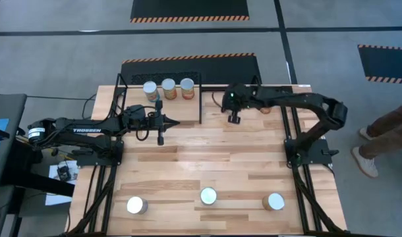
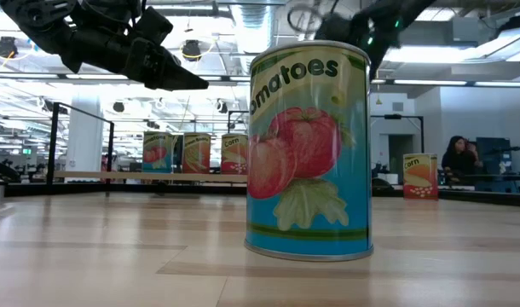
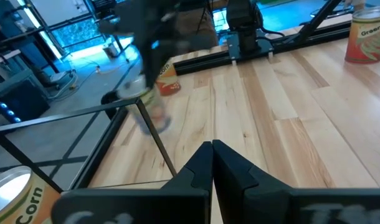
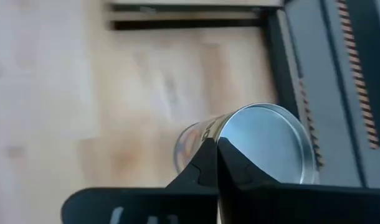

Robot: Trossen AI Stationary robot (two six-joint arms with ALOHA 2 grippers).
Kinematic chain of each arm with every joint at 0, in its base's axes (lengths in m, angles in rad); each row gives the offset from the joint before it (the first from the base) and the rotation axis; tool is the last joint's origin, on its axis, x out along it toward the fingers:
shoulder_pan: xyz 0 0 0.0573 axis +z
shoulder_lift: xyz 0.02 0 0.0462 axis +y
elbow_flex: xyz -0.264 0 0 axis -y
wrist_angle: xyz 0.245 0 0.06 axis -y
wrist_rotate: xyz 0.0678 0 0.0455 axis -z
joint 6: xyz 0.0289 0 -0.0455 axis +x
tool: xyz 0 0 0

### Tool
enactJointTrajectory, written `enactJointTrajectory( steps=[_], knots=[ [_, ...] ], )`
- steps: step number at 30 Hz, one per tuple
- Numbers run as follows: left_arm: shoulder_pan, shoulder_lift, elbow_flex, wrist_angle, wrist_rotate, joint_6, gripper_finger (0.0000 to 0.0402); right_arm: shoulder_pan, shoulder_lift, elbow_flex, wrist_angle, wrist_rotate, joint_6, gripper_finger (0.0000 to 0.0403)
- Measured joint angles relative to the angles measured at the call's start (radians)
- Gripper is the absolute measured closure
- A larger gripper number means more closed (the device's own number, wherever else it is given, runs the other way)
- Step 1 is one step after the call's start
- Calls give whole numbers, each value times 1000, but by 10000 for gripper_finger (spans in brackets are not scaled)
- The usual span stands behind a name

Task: Pick and place cans onto a shelf
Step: Put the top middle canned peaches on the shelf

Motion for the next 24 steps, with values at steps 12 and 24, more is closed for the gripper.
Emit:
enactJointTrajectory(
  steps=[12, 24],
  knots=[
    [0, 0, 0, 0, 0, 0, 401, 422, 34, 0, 207, -73, 268, 397],
    [0, 0, 0, -7, -8, 4, 401, 472, 405, 310, 337, -69, 217, 394]
  ],
)
